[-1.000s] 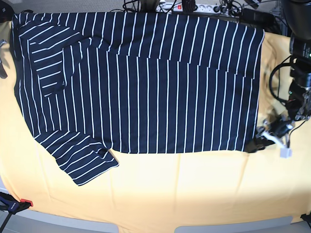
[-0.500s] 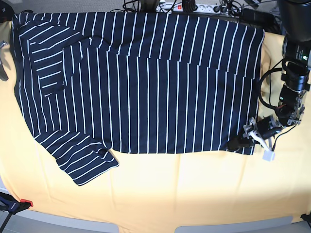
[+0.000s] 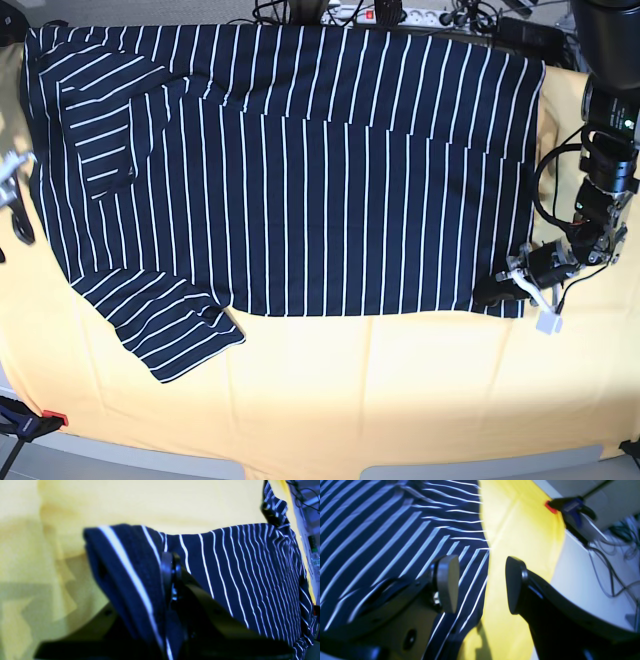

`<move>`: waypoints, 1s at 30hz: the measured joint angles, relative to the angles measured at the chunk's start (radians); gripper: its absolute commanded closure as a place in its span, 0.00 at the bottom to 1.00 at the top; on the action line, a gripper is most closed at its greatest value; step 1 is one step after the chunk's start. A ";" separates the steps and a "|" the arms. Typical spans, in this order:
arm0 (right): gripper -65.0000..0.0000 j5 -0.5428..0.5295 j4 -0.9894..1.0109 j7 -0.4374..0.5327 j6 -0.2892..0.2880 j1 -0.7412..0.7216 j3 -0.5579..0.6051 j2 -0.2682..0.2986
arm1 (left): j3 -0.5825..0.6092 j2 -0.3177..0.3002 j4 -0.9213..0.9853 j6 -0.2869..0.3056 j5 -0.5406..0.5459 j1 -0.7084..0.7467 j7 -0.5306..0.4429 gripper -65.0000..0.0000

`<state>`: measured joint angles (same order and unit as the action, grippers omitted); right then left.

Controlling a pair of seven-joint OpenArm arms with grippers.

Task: Fold the T-shirt properly
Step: 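Release and move both grippers to the shirt's opposite side edge, then grasp the opposite side edge with both grippers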

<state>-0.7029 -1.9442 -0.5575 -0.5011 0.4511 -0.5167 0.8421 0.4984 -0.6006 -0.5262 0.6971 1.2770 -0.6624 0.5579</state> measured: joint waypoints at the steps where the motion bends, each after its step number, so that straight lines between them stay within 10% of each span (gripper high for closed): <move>1: 0.51 0.027 0.049 0.014 -0.001 -0.055 0.061 -0.021 | 0.000 0.000 0.000 0.000 0.000 0.000 0.000 1.00; 8: 0.51 0.058 0.546 0.002 0.011 -0.497 0.277 -0.169 | 0.000 0.002 0.000 0.000 -0.018 0.000 -0.007 1.00; 17: 0.51 0.055 1.238 -0.016 -0.157 -0.880 0.276 -0.260 | 0.000 0.000 0.000 0.000 -0.028 0.000 -0.008 1.00; 30: 0.51 0.125 1.314 0.059 -0.158 -0.917 0.272 -0.284 | 0.000 0.000 -0.001 0.000 -0.028 0.000 -0.008 1.00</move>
<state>-0.5777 -0.6300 -0.4988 -0.6594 -0.4660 -0.2447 0.5583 0.4980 -0.6006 -0.5270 0.6971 1.2488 -0.6624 0.5503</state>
